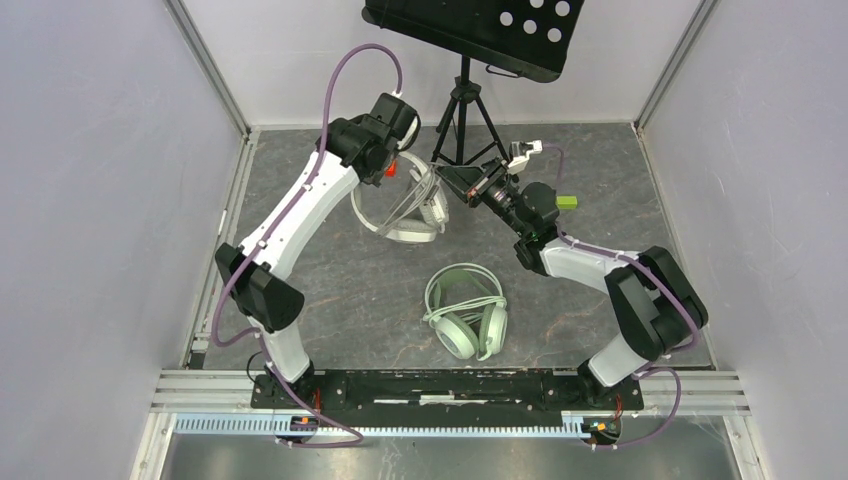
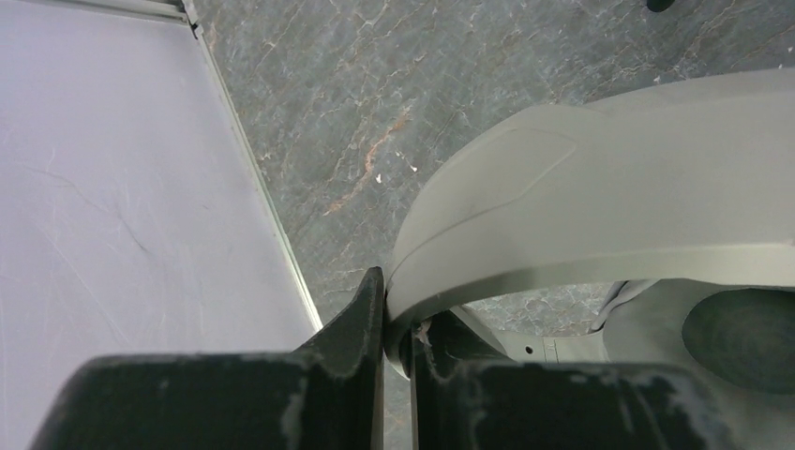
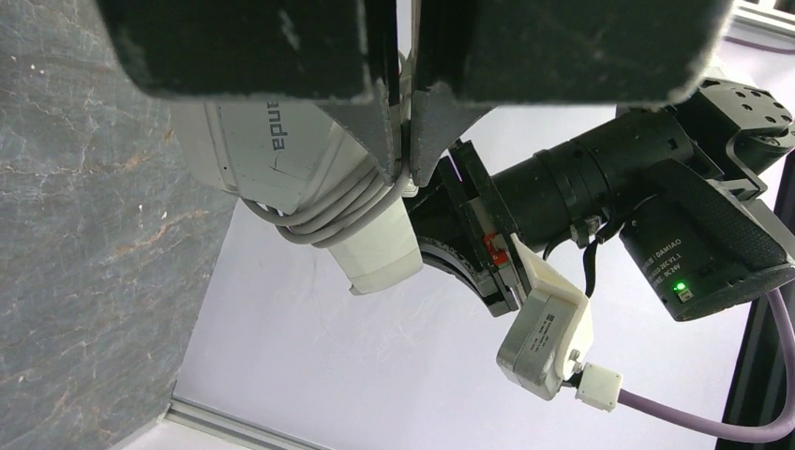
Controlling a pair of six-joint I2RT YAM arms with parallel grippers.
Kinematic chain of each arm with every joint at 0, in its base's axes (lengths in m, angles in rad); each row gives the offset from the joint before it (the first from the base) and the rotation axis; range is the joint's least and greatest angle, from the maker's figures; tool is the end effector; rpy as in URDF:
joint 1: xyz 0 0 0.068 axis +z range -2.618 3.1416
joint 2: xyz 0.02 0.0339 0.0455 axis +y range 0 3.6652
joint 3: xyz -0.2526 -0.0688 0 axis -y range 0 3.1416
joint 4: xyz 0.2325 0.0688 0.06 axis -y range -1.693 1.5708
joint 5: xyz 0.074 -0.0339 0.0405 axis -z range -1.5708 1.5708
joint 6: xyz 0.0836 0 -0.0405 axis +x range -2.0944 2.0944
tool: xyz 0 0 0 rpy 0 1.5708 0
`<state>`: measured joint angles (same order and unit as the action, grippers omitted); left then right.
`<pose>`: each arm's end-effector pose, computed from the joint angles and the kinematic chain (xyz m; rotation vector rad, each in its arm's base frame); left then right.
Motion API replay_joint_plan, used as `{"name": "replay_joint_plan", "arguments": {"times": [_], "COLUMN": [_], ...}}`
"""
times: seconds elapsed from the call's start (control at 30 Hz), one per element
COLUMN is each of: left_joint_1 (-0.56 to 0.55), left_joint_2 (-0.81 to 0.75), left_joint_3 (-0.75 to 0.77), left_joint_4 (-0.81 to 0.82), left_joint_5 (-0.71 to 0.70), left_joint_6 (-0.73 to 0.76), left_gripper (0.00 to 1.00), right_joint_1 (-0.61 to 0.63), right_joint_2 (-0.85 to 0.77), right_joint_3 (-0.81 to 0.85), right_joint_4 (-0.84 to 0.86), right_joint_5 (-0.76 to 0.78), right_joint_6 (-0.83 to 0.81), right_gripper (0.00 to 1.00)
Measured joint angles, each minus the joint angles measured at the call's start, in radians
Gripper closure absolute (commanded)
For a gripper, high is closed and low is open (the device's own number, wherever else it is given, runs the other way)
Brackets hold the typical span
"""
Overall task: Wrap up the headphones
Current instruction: Wrap the headphones cable around the headphones.
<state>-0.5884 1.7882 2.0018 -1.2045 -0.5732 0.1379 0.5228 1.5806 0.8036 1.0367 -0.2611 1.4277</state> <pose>0.3313 -0.1665 0.3474 0.6571 2.3249 0.5310 0.3184 0.2084 0.2856 0.4387 1.5067 1.7792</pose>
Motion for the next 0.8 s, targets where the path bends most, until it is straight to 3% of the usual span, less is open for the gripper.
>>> {"name": "replay_joint_plan", "arguments": {"times": [0.53,0.7,0.8], "left_joint_1": [0.017,0.022,0.028], "left_joint_2": [0.019,0.019,0.022], "left_joint_3": [0.002,0.003,0.013], "left_joint_4": [-0.019,-0.016,-0.023], "left_joint_5": [-0.020,-0.023,-0.016], "left_joint_6": [-0.037,-0.038,-0.058], "left_gripper": [0.98,0.98,0.98], "right_joint_1": [0.053,0.064,0.077], "right_joint_2": [0.089,0.077,0.061], "right_joint_3": [0.023,0.064,0.087], "right_joint_4": [0.093,0.016,-0.040], "right_joint_5": [0.092,0.102,0.113], "right_joint_6": [0.109,0.043,-0.009], "right_gripper": [0.98,0.89,0.90]}}
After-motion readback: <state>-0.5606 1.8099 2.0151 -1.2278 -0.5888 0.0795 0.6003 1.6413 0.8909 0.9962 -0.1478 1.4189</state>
